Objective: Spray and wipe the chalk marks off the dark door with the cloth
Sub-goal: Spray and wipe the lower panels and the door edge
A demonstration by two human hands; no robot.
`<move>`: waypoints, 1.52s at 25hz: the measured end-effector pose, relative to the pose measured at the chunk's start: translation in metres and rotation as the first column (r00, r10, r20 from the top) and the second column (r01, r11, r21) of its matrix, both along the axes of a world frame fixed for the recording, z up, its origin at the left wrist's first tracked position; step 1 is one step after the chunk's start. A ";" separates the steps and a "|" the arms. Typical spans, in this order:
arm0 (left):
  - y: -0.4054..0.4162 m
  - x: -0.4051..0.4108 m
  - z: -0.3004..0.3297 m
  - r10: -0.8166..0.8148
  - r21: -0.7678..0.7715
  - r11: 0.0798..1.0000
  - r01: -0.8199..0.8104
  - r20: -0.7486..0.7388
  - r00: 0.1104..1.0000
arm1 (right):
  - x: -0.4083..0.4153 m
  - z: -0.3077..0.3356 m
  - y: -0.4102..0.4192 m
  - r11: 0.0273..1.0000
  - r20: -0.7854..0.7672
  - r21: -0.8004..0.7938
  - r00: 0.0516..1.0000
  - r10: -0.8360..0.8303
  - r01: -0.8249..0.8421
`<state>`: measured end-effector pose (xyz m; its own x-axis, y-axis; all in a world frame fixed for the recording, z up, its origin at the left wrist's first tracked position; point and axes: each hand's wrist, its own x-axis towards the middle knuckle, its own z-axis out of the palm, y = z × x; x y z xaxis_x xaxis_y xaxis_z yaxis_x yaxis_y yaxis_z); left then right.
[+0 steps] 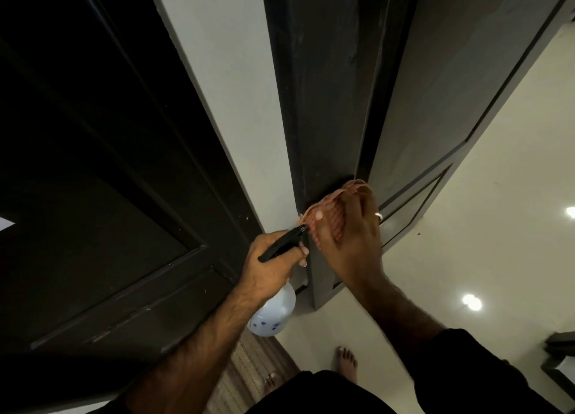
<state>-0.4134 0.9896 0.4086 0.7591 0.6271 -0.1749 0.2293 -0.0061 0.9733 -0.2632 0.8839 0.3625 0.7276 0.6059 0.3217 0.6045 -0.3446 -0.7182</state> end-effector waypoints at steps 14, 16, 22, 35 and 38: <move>-0.007 0.006 0.002 0.084 0.212 0.970 -0.121 0.175 0.981 | -0.006 0.017 0.011 0.779 -0.903 0.407 0.339 0.265 0.476; -0.007 0.010 0.008 0.130 0.257 0.949 -0.184 0.214 0.968 | 0.005 0.034 0.008 0.828 -0.958 0.285 0.150 0.243 0.482; -0.001 0.019 0.029 0.204 0.163 0.955 -0.249 0.253 0.946 | 0.004 0.004 0.007 0.998 0.180 -0.058 0.983 0.026 -0.016; 0.000 0.007 0.026 0.217 0.088 0.968 -0.236 0.182 0.959 | 0.006 0.017 0.005 0.841 -0.901 0.412 0.291 0.320 0.350; 0.001 0.004 0.021 0.207 0.101 0.969 -0.225 0.159 0.965 | 0.006 0.030 -0.007 0.816 -0.875 0.350 -0.150 0.460 0.461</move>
<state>-0.4090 0.9905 0.4296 0.6149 0.7885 0.0120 0.0934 -0.0879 0.9917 -0.2575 0.8773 0.3921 0.4516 0.7162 -0.5320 -0.8776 0.2491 -0.4096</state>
